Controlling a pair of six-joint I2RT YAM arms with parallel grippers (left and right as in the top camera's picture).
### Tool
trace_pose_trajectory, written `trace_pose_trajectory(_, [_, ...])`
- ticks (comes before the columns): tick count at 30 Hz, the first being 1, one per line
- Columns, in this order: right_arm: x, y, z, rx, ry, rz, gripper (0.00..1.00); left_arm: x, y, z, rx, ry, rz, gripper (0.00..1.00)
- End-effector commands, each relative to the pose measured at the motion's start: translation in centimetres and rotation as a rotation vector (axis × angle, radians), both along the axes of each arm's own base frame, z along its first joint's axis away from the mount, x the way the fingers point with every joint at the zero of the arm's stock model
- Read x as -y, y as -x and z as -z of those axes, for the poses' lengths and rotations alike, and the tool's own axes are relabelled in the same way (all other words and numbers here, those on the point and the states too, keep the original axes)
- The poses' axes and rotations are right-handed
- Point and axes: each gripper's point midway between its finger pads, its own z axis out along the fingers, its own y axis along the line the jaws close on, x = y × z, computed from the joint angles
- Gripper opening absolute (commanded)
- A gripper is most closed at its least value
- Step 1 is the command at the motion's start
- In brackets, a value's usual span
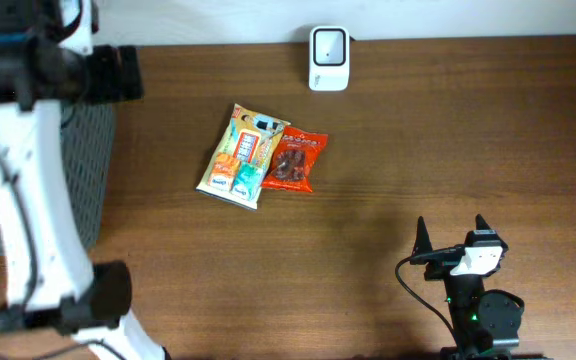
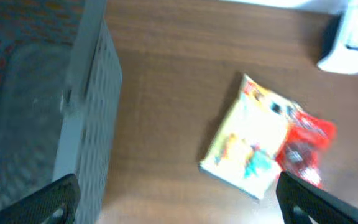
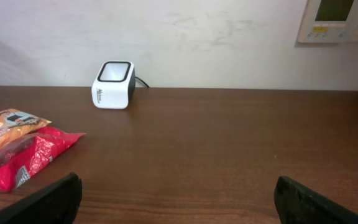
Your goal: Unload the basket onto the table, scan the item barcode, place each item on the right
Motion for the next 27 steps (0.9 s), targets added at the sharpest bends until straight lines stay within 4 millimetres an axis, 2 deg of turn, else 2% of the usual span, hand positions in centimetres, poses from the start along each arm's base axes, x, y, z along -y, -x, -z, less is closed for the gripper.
trace_pose_trajectory(1, [0.2,0.0,0.3,-0.008,-0.004,0.013,0.98,2.3,4.5,-4.7,0.102,0.096,0.060,0.99])
trace_pose_trajectory(6, [0.2,0.0,0.3,-0.008,-0.004,0.013,0.98,2.6,7.1,-6.5,0.150,0.091,0.065,0.99])
trace_pose_trajectory(8, [0.2,0.0,0.3,-0.008,-0.004,0.013,0.98,2.7,7.7,-6.3,0.141,0.092,0.065,0.99])
trace_pose_trajectory(10, [0.2,0.0,0.3,-0.008,-0.004,0.013,0.98,2.9,8.1,-5.3,0.104,0.105,0.069,0.99])
trace_pose_trajectory(14, [0.2,0.0,0.3,-0.008,-0.004,0.013,0.98,4.5,8.4,-1.9,-0.018,0.181,0.111,0.99])
trace_pose_trajectory(19, [0.2,0.0,0.3,-0.008,-0.004,0.013,0.98,7.2,8.2,4.1,-0.198,0.214,0.179,0.99])
trace_pose_trajectory(23, [0.2,0.0,0.3,-0.008,-0.004,0.013,0.98,10.2,7.1,8.5,-0.252,0.207,0.262,0.99])
trace_pose_trajectory(27, [0.2,0.0,0.2,-0.002,-0.005,0.011,0.98,13.0,6.6,11.7,-0.263,0.197,0.341,0.99])
